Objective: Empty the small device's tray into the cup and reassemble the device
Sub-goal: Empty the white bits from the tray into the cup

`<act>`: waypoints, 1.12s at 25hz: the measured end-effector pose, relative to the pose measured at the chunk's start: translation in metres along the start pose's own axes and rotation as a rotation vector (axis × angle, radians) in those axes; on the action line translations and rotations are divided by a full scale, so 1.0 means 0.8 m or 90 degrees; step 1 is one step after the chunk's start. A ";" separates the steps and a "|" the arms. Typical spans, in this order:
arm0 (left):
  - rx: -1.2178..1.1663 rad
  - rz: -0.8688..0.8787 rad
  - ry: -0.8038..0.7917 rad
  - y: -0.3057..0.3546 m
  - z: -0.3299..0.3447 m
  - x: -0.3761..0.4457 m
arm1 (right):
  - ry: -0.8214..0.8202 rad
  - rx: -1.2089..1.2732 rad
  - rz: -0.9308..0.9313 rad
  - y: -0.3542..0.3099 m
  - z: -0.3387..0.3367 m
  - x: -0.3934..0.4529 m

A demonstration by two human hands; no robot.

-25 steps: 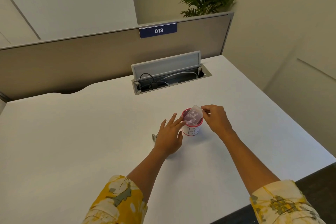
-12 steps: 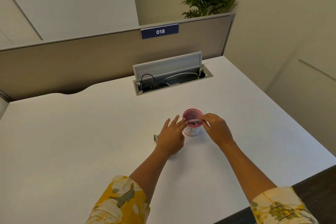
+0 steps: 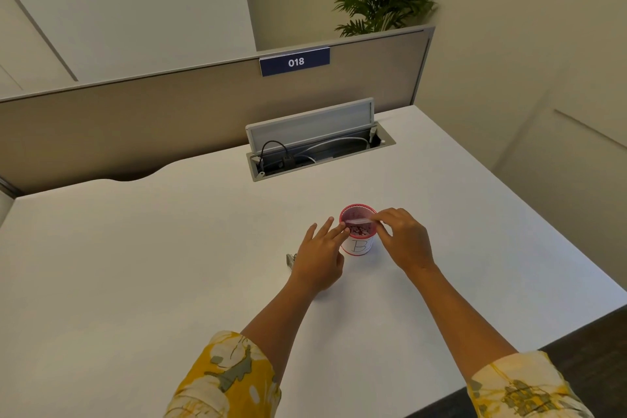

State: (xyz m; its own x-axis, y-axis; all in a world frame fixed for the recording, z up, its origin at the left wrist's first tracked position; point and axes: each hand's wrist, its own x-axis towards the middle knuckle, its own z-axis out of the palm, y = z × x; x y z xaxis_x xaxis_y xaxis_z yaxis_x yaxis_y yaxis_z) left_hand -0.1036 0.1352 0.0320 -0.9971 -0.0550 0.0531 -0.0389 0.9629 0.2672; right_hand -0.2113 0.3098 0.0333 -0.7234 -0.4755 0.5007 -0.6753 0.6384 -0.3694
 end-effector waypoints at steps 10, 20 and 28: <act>0.034 0.014 -0.026 -0.001 0.003 -0.003 | 0.031 0.139 0.077 -0.005 0.000 -0.011; -0.087 -0.060 0.013 -0.002 0.007 -0.012 | 0.175 0.560 0.664 0.001 -0.012 0.007; -0.542 -0.247 0.194 -0.027 -0.031 0.007 | 0.012 0.561 0.487 -0.033 -0.008 0.035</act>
State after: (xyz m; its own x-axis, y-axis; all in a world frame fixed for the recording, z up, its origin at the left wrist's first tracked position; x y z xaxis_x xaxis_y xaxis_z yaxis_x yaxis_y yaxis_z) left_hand -0.1067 0.1080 0.0503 -0.8606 -0.5085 0.0292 -0.1806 0.3584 0.9159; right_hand -0.2129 0.2834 0.0618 -0.9878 -0.1347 -0.0783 0.0636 0.1102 -0.9919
